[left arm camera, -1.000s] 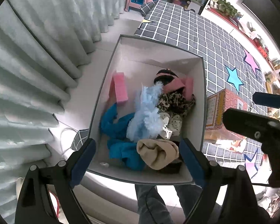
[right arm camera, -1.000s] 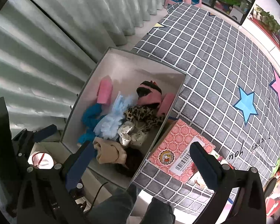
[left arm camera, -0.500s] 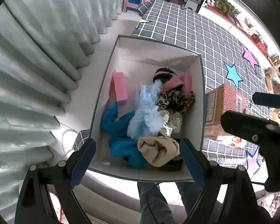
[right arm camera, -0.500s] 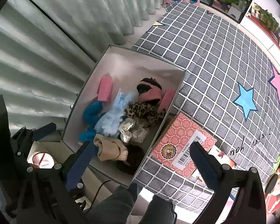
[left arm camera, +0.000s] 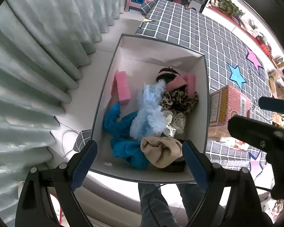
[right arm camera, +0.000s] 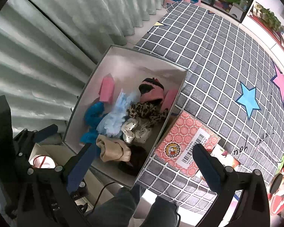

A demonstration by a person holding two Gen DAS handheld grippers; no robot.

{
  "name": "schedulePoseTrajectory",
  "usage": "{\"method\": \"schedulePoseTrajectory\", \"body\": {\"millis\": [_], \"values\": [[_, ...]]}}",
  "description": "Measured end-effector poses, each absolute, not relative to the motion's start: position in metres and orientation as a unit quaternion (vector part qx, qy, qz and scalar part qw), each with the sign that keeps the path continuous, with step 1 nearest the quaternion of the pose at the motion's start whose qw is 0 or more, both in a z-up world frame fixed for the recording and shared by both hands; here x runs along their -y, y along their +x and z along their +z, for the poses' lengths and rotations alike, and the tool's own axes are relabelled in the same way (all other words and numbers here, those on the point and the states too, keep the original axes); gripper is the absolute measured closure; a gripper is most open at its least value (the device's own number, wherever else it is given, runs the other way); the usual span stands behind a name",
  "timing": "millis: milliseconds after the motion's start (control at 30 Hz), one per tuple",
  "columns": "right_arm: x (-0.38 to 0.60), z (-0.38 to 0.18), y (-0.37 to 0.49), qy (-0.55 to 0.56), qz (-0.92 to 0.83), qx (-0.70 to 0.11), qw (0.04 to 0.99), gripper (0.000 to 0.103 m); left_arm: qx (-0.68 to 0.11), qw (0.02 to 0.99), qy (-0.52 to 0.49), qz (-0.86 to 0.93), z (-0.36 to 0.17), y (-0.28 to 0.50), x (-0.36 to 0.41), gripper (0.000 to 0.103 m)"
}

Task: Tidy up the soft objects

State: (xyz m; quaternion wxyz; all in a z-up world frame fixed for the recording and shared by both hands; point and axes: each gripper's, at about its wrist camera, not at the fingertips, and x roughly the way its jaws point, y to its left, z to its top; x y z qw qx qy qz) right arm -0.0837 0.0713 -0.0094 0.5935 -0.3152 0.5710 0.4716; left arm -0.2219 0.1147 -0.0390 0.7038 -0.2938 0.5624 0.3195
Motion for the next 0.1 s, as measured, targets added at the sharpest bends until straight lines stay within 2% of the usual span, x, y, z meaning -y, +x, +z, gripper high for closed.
{"method": "schedulePoseTrajectory", "body": {"millis": [100], "values": [[-0.0714,-0.0095,-0.0846,-0.315,0.472,-0.571,0.593,0.000,-0.530,0.724,-0.311,0.315,-0.0336,-0.2296,-0.1172,0.010]]}}
